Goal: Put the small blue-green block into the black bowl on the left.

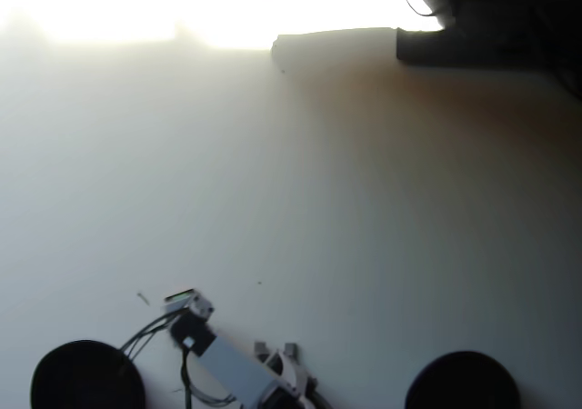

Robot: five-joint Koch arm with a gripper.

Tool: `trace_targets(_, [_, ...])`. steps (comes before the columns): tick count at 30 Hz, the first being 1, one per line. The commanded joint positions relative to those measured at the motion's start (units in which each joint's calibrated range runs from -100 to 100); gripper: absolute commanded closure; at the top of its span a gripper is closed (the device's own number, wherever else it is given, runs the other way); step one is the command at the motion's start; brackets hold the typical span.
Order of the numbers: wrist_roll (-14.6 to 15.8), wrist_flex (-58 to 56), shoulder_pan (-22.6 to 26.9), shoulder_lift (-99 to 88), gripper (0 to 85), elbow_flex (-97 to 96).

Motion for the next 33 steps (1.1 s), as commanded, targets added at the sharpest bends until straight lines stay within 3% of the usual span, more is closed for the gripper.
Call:
trace_targets(1, [0.7,-2.5,2.7,0.8,82.4,7.6])
trace_targets(7, [2.4,-14.0,10.1,12.2,82.4,26.6])
trace_targets(20, [4.4,-22.7,22.4,28.2,82.4,50.3])
trace_targets(31, [3.3,-25.4,26.1,43.7,82.0,69.7])
trace_targets(33, [2.3,-25.4,25.5,43.9,77.1,71.9])
